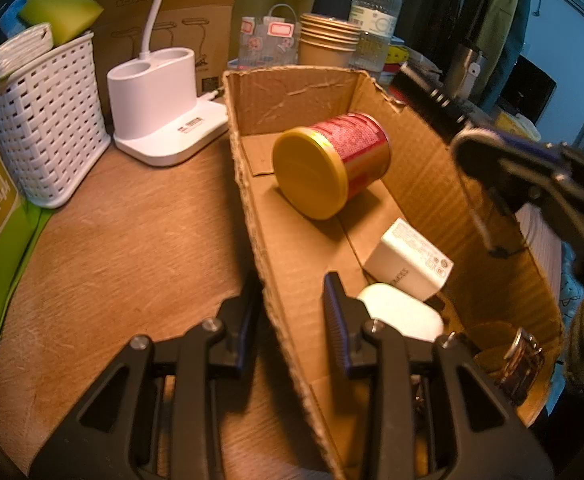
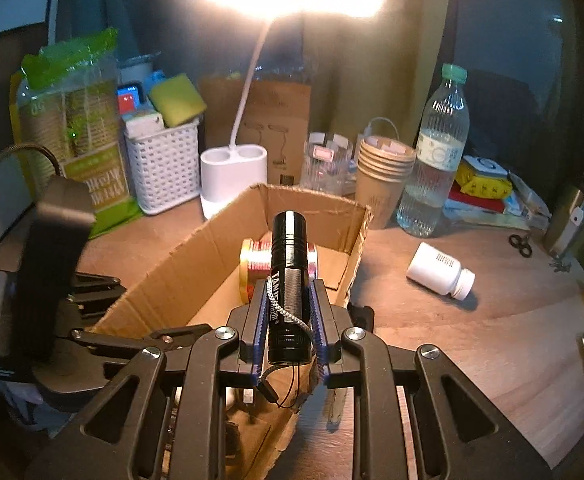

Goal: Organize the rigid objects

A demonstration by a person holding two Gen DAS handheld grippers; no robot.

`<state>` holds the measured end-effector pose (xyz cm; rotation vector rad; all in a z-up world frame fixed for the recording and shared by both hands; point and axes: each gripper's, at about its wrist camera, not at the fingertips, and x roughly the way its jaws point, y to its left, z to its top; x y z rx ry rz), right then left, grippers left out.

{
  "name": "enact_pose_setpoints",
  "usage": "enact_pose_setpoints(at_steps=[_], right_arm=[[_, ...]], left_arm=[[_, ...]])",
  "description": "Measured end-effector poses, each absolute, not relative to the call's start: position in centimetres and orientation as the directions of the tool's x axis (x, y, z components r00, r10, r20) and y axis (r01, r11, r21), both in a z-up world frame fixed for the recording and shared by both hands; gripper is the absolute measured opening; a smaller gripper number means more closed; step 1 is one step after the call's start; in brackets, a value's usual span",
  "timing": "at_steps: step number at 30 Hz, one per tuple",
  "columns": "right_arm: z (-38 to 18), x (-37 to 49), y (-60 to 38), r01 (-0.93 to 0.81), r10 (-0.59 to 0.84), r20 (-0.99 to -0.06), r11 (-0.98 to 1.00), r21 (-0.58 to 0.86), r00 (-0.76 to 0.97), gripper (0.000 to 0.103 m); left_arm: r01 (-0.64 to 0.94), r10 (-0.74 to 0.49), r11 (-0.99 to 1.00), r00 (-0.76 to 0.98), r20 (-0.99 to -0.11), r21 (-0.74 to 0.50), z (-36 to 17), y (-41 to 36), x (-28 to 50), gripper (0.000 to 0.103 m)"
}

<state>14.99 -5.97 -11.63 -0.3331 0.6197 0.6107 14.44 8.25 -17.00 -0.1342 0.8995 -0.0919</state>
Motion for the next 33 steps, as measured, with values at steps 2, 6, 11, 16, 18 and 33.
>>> enact_pose_setpoints(at_steps=[2, 6, 11, 16, 18, 33], right_arm=[[-12.4, 15.4, -5.7, -0.609, 0.401, -0.643, 0.783, -0.129, 0.652, 0.022], [-13.5, 15.7, -5.4, -0.598, 0.372, -0.659, 0.787, -0.15, 0.654, 0.022], [-13.7, 15.7, -5.0, -0.598, 0.358, -0.661, 0.783, -0.172, 0.66, 0.022], [-13.6, 15.8, -5.3, -0.6, 0.366, -0.664, 0.785, -0.157, 0.652, 0.022], [-13.6, 15.7, -5.2, -0.603, 0.37, -0.663, 0.783, -0.155, 0.651, 0.022], [-11.5, 15.7, -7.1, -0.598, 0.422, -0.621, 0.795, -0.096, 0.66, 0.027]], left_arm=[[0.023, -0.136, 0.988, 0.619, -0.774, -0.155, -17.0, 8.2, 14.4, 0.033], [0.023, -0.136, 0.988, 0.619, -0.774, -0.155, -17.0, 8.2, 14.4, 0.033], [0.023, -0.136, 0.988, 0.619, -0.774, -0.155, -17.0, 8.2, 14.4, 0.033], [0.024, -0.137, 0.988, 0.619, -0.773, -0.156, -17.0, 8.2, 14.5, 0.034], [0.024, -0.136, 0.988, 0.619, -0.773, -0.155, -17.0, 8.2, 14.5, 0.034], [0.024, -0.136, 0.988, 0.619, -0.773, -0.155, -17.0, 8.2, 14.5, 0.034]])
